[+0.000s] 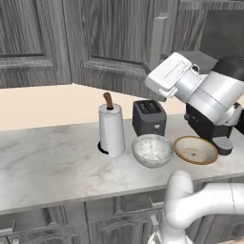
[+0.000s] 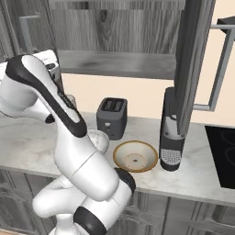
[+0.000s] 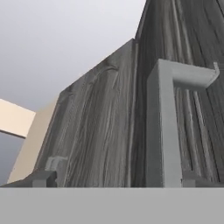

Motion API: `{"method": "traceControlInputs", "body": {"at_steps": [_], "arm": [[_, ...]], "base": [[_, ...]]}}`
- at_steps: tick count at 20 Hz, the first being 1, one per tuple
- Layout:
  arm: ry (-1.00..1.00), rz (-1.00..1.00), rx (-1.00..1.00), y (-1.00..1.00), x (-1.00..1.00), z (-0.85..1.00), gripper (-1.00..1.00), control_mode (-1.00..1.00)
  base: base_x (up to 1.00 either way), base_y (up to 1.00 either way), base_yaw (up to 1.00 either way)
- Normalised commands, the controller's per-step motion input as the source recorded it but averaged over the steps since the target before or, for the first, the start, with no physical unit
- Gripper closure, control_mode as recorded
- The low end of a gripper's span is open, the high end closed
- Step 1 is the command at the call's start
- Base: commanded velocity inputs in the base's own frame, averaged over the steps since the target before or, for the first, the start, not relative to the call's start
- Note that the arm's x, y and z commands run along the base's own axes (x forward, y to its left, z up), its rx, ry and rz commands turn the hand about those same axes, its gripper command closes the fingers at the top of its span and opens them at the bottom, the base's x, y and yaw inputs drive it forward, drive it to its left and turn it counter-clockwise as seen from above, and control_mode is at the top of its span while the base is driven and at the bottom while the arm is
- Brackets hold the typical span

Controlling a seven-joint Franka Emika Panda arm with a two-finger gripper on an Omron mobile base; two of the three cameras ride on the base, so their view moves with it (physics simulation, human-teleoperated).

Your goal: Open the cabinet. Pick the bowls from the counter and place them in the cabinet. Then close the cabinet.

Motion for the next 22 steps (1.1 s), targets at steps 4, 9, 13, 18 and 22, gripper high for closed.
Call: {"method": "traceControlInputs", "body": {"at_steps": [4,9,13,18,22], "arm": [[-0.03,-0.5,0.02,-0.78,-0.94,0.26,-1.0,-1.0],[-0.06,-0.51,0.0,-0.79,-0.87,0.41,-1.0,-1.0],[-0.05,-0.35,0.05,-0.99,-0.88,0.64,-1.0,-1.0],[0.05,-0.13,0.01,-0.66,0.08,0.47,-1.0,-1.0],[0.13,0.0,0.05,-0.6,0.16,0.32,-1.0,-1.0]], "base": [[0.0,0.0,0.0],[0.0,0.0,0.0],[0.0,0.0,0.0],[0.0,0.0,0.0],[0.0,0.0,0.0]]}}
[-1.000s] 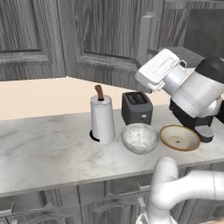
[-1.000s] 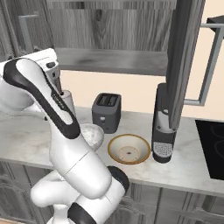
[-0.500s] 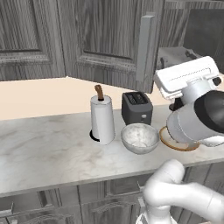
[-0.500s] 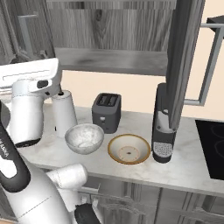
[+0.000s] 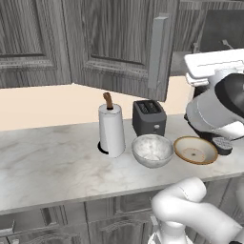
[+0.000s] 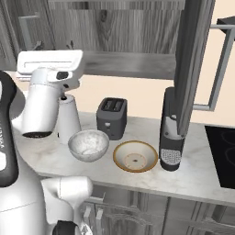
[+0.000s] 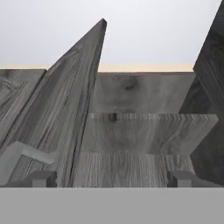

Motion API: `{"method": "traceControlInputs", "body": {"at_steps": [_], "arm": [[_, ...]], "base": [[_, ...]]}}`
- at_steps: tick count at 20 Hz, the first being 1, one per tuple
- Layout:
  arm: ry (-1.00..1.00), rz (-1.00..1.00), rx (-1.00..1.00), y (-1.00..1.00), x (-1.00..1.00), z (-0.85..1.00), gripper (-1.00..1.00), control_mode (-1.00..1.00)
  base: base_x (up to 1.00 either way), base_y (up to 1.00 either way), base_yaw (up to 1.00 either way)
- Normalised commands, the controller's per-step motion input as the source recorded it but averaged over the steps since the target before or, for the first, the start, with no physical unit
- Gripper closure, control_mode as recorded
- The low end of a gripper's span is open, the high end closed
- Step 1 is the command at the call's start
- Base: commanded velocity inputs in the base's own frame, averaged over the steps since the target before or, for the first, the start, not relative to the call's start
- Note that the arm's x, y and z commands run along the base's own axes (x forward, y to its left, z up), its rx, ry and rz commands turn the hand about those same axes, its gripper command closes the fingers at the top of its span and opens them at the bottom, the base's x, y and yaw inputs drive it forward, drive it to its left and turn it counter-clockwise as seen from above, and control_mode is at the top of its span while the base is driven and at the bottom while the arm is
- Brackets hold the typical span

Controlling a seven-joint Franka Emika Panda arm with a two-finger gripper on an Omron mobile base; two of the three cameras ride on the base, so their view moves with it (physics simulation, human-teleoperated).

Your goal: Open the cabinet. Pick the bowls from the counter and place them in the cabinet. Then close the cabinet.

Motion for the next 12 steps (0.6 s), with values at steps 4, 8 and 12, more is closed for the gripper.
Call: {"method": "traceControlInputs", "body": {"at_steps": [4,8,12], "arm": [[0.22,0.05,0.02,-0.36,0.38,0.02,-1.0,-1.0],[0.23,0.1,0.0,-0.36,0.28,0.0,-1.0,-1.0],[0.21,0.16,0.04,-0.55,0.11,0.0,-1.0,-1.0]], "base": [[0.0,0.0,0.0],[0.0,0.0,0.0],[0.0,0.0,0.0]]}}
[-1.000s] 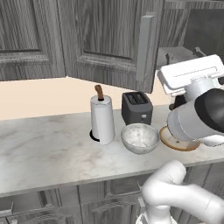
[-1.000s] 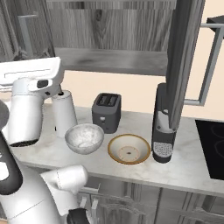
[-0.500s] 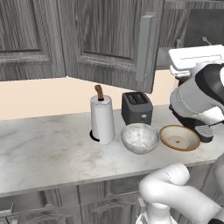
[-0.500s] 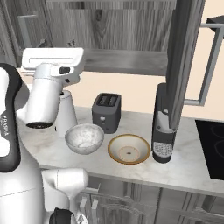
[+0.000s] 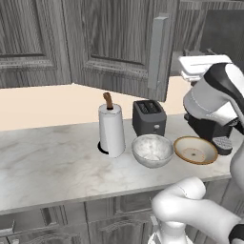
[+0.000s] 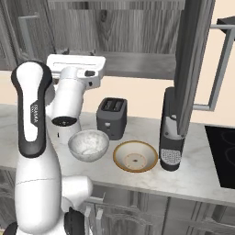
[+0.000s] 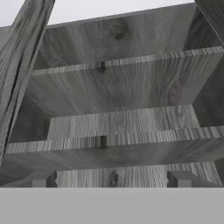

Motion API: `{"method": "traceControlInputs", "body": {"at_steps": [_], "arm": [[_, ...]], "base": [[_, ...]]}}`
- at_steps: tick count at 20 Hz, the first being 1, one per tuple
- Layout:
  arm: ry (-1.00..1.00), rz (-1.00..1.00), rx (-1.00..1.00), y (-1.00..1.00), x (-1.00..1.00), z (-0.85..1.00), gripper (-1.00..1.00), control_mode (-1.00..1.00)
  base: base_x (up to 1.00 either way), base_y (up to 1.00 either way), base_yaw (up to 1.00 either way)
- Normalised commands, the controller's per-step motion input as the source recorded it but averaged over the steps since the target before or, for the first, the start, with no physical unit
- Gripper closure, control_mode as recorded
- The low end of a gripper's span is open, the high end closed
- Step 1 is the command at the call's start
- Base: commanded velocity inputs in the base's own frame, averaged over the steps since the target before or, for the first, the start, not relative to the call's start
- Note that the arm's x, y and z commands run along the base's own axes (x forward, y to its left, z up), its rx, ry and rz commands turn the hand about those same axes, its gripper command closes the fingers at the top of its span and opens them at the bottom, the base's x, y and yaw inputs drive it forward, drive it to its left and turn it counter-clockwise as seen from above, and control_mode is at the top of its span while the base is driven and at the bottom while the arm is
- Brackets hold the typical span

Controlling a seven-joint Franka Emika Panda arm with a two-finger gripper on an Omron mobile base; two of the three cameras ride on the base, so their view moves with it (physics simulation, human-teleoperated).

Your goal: Open the cabinet. Pick the bowls from the counter and place them in the cabinet. Then close the cabinet.

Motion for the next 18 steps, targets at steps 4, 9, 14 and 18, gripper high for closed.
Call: {"method": "traceControlInputs", "body": {"at_steps": [4,9,14,18], "arm": [[0.19,0.18,0.07,-0.44,0.0,0.0,-1.0,-1.0],[0.23,0.15,0.05,-0.12,0.09,0.0,-1.0,-1.0],[0.18,0.09,0.0,0.01,0.18,0.21,-1.0,-1.0],[0.13,0.08,0.0,0.0,0.0,0.51,-1.0,-1.0]], "base": [[0.0,0.0,0.0],[0.0,0.0,0.0],[0.0,0.0,0.0],[0.0,0.0,0.0]]}}
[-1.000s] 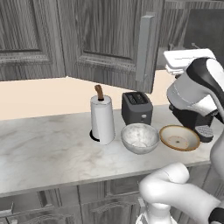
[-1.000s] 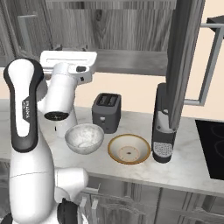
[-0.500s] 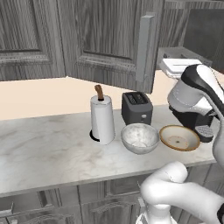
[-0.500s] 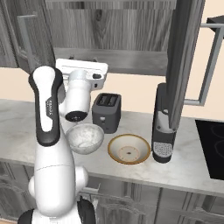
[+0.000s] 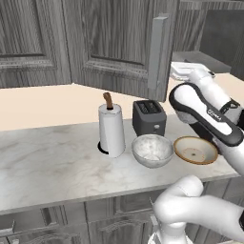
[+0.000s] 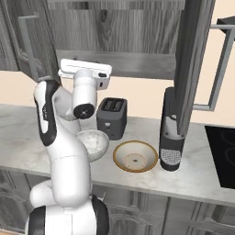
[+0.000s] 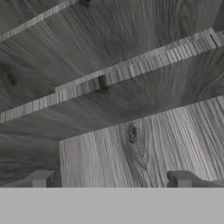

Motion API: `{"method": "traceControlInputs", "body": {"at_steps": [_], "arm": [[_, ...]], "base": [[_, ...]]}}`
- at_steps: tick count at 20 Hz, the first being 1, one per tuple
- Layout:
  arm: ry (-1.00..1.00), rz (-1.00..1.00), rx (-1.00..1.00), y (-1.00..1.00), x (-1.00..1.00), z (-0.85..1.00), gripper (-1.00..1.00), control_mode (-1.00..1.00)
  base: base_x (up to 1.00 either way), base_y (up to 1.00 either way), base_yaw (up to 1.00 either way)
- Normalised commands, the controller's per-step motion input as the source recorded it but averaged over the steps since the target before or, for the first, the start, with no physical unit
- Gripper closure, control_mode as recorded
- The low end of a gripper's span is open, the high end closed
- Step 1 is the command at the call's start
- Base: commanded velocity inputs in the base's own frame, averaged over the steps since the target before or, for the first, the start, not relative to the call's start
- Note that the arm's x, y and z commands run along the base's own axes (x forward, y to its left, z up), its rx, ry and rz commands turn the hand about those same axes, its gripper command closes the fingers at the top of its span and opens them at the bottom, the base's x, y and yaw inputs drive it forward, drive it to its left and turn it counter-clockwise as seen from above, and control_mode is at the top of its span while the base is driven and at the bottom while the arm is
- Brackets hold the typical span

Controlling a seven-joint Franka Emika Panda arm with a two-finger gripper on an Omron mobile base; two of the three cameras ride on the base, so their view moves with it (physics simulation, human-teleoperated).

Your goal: Open the cabinet. Pick the bowls from the counter and place them in the cabinet. Then close the cabinet.

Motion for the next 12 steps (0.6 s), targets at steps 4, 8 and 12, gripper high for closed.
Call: {"method": "traceControlInputs", "body": {"at_steps": [4,8,12], "arm": [[0.15,0.14,0.0,0.19,-0.27,0.42,-1.0,-1.0],[0.18,0.24,0.0,0.51,-0.74,0.35,-1.0,-1.0],[0.14,0.3,0.0,0.64,-1.0,0.3,-1.0,-1.0]], "base": [[0.0,0.0,0.0],[0.0,0.0,0.0],[0.0,0.0,0.0]]}}
